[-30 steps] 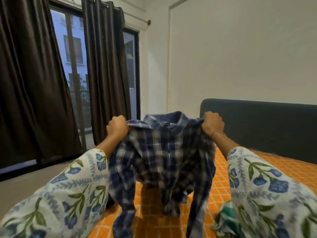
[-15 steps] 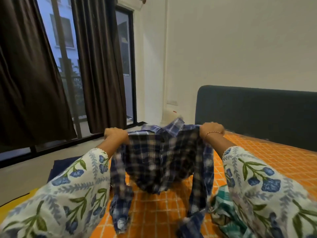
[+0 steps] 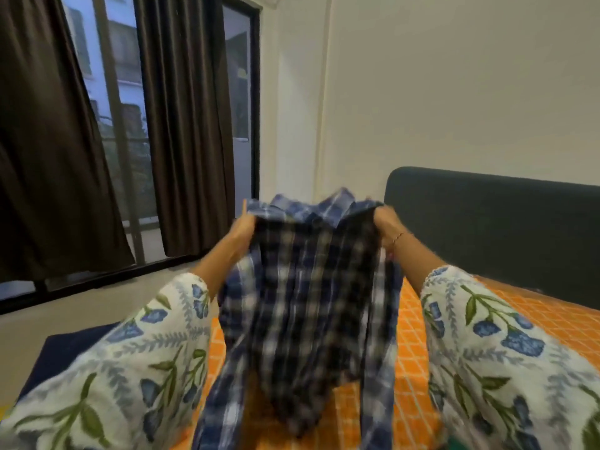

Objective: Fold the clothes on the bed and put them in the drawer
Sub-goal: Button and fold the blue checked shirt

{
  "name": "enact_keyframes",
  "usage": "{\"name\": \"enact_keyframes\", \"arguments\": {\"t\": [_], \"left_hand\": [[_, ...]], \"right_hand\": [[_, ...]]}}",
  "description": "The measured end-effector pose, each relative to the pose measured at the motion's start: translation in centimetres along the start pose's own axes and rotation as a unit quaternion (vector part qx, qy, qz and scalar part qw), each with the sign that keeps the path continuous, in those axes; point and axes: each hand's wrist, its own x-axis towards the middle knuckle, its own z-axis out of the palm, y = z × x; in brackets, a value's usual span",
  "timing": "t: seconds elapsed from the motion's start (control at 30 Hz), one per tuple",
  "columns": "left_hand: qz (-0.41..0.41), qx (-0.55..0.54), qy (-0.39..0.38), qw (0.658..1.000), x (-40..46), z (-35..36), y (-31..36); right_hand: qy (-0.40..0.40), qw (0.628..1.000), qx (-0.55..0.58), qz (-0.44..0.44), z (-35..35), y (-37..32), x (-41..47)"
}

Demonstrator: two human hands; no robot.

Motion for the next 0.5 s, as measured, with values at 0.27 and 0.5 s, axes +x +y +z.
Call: {"name": "enact_keyframes", "arguments": {"t": [0.27, 0.5], "left_hand": [[0.247, 0.251, 0.159, 0.922, -1.4, -0.2, 5.9], [0.125, 0.741, 0.191, 0.631, -8.9, -3.3, -4.5]], "right_hand": [[0.089, 0.980, -0.046, -0.174, -2.5, -5.3, 1.9], [0.203, 0.933, -0.284, -0.088, -1.6, 7.9, -9.9]]}}
